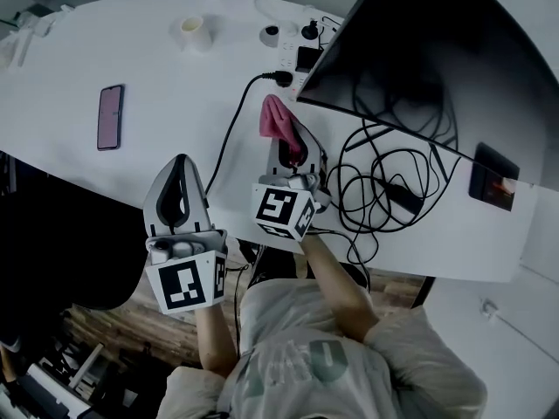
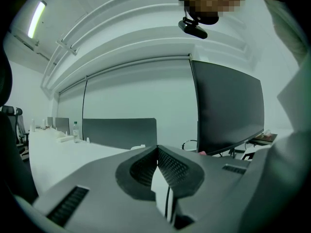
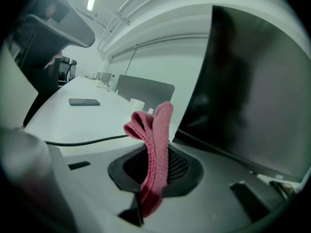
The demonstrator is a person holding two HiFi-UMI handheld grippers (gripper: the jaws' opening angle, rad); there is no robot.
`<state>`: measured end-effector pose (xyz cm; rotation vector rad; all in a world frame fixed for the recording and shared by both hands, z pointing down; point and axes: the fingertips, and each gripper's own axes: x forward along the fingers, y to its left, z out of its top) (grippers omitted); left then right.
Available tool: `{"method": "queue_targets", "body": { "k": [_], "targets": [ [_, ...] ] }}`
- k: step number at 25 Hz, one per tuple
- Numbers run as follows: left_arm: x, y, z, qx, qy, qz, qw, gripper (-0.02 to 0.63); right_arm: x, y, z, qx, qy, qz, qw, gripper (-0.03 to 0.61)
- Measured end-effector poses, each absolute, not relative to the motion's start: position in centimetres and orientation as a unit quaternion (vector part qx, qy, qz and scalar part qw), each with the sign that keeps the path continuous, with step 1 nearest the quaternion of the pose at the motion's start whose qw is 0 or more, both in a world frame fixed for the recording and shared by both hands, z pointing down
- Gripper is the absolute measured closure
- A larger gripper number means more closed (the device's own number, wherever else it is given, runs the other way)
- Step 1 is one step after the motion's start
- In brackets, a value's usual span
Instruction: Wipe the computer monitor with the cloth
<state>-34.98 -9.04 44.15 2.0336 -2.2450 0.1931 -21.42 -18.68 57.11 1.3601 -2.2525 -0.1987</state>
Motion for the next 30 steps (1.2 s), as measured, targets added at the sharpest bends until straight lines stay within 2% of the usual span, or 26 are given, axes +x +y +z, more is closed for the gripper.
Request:
{"method": "queue_targets", "body": {
  "k": [4,8,10,23,30],
  "targets": [
    [-34.5,-9.3,43.7,0.675,-0.734,0.060,0.050,0.598,-19.8,-18.3,59.4,0.496,-0.831,0.036,0.248,0.522],
    [-34.1,-9.5,43.7,0.680,-0.729,0.058,0.051,0.598,-19.1,-19.0,61.7,0.484,-0.821,0.248,0.175,0.522],
    [-34.0,-9.5,43.9,0.682,-0.727,0.058,0.053,0.598,-18.8,-19.5,62.1,0.485,-0.808,0.300,0.148,0.522],
    [-33.5,-8.8,44.3,0.687,-0.722,0.051,0.060,0.598,-19.5,-22.0,59.0,0.487,-0.840,0.180,0.158,0.522],
    [-32.2,-8.4,43.6,0.690,-0.719,0.054,0.060,0.598,-17.4,-22.1,58.2,0.497,-0.835,0.177,0.158,0.522]
  ]
}}
